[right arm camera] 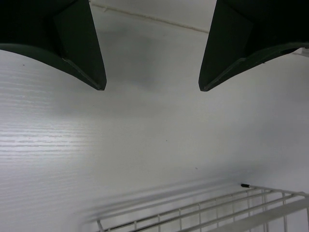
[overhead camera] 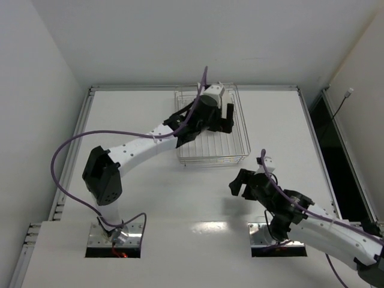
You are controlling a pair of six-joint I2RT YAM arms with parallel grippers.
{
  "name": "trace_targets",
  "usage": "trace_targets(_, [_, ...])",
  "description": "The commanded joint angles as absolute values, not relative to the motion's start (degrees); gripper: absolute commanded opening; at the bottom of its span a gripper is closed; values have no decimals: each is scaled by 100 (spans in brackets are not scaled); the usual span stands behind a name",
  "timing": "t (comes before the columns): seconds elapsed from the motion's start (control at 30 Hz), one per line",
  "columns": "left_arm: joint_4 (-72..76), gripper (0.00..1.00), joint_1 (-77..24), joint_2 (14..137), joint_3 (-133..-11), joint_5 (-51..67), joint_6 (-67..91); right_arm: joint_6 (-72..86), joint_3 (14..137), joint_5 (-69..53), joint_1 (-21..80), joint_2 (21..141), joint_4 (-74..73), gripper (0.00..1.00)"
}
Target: Load the plates into the dish rack
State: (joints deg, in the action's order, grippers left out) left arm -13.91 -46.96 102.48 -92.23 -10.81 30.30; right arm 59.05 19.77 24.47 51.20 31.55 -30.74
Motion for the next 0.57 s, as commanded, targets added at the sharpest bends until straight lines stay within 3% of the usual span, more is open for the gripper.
trace_targets(0.0, [-1581, 100, -5088, 9817, -9114, -2107, 2497, 5827, 2268, 3083, 5159, 2988, -3445, 76])
trace_targets(0.27, [-1890, 100, -6055, 9326, -8852, -3759, 1821, 5889, 2074, 3208, 5159, 3180, -3261, 75])
trace_targets(0.53, [-1274, 100, -6899, 7920, -7244, -5910, 941, 5968, 2074, 3270, 5159, 3366, -3190, 75])
